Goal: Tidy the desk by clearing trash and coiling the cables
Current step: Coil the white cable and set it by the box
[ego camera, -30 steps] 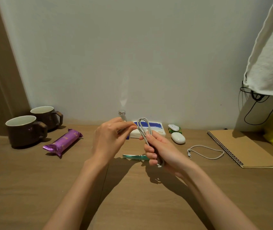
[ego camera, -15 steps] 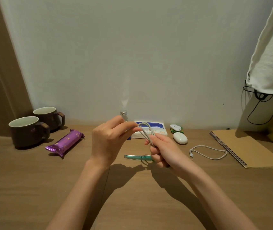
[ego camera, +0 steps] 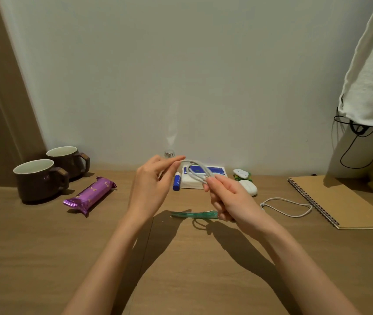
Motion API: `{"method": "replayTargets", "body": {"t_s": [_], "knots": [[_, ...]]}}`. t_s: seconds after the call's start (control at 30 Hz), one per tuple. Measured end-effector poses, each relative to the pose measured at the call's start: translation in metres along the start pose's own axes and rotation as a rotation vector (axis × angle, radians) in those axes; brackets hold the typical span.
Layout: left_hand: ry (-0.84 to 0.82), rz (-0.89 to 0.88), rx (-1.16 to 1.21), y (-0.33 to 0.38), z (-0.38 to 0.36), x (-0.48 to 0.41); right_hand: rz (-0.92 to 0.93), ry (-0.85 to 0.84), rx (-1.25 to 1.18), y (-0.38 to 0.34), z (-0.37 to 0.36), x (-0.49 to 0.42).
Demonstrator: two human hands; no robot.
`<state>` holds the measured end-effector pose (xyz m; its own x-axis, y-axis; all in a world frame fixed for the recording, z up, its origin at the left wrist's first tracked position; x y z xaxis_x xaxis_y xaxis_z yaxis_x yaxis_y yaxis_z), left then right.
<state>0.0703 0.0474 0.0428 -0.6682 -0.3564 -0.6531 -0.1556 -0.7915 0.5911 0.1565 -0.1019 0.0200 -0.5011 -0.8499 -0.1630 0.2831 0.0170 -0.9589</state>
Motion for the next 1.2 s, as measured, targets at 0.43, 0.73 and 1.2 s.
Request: {"method": "replayTargets", "body": {"t_s": [0.43,0.73,1.2], "knots": [[-0.193,-0.356,-0.193,0.028,-0.032,0.013,0.037,0.382,-0.609,0.017,0.037,-0.005],[-0.294,-0.361,-0.146,0.028,-0.05,0.018,-0.097,0.217,-0.346,0.019,0.02,-0.009],[-0.26,-0.113,0.106,0.02,-0.039,0.012,-0.102,0.114,-0.433,0.017,0.035,-0.006]]}}
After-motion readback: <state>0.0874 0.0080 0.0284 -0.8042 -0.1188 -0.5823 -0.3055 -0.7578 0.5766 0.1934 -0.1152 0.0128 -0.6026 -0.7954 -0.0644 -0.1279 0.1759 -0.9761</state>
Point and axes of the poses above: each hand's wrist, its own x-axis away from the middle knuckle, its own z-axis out of the back of the hand, y = z × x, the point moved 5 cm from there along -x, towards the middle knuckle, and after that the axes turned 8 degrees about -y, right-handed, at the moved point
